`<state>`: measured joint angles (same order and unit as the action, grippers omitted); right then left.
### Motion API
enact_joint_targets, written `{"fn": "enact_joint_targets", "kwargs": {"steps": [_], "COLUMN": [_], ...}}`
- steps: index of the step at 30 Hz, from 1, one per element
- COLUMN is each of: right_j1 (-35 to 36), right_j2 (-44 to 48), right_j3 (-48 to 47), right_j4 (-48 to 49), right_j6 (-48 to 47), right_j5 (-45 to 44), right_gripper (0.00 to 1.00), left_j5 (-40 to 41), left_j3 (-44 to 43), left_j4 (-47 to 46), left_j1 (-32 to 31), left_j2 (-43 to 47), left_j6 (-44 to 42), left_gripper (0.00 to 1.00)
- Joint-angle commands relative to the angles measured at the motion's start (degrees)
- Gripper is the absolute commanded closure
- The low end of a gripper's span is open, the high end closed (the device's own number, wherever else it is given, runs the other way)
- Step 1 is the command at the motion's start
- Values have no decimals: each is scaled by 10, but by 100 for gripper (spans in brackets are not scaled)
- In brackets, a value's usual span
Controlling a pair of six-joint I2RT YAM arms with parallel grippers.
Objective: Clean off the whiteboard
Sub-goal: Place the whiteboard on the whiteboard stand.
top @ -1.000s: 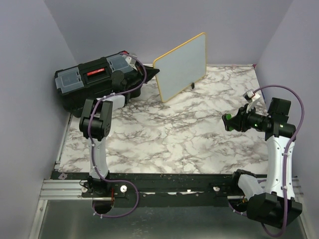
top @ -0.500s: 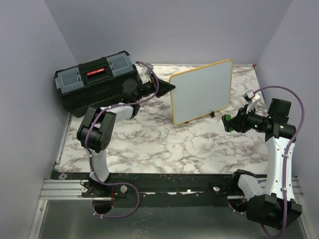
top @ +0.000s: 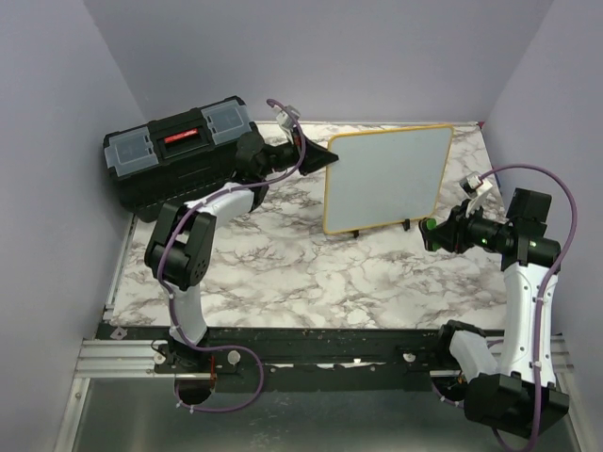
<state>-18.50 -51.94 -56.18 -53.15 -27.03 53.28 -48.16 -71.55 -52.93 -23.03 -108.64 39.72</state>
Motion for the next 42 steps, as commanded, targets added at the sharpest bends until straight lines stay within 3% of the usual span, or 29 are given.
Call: {"fn": "enact_joint_targets", "kwargs": {"steps": [1, 5, 11, 17, 28, 36, 42], "right_j1": [-3, -3, -3, -3, -3, -3, -3], "right_j2": [8, 6, 7, 3, 5, 15, 13], "right_j3": [-11, -16, -15, -21, -31, -33, -35], "right_j4": [-13, -16, -21, -23, -29, -32, -35], "right_j6": [-4, -4, -7, -6, -5, -4, -6], "right_j5": [12, 15, 15, 16, 23, 19, 19], "right_gripper": [99, 99, 99, 99, 99, 99, 99], "left_j5": [-23, -30, -46, -52, -21, -7, 5], "left_j3": [-42, -56, -61, -98, 31, 53, 50], "left_j4": [68, 110, 30, 50, -51, -100, -105], "left_j1": [4, 11, 30, 32, 50, 57, 68], "left_j2": [41, 23, -14, -49, -47, -71, -80], "left_j6": [-74, -140, -113, -114, -46, 0, 17], "left_gripper": [100, 100, 100, 100, 100, 85, 80]}}
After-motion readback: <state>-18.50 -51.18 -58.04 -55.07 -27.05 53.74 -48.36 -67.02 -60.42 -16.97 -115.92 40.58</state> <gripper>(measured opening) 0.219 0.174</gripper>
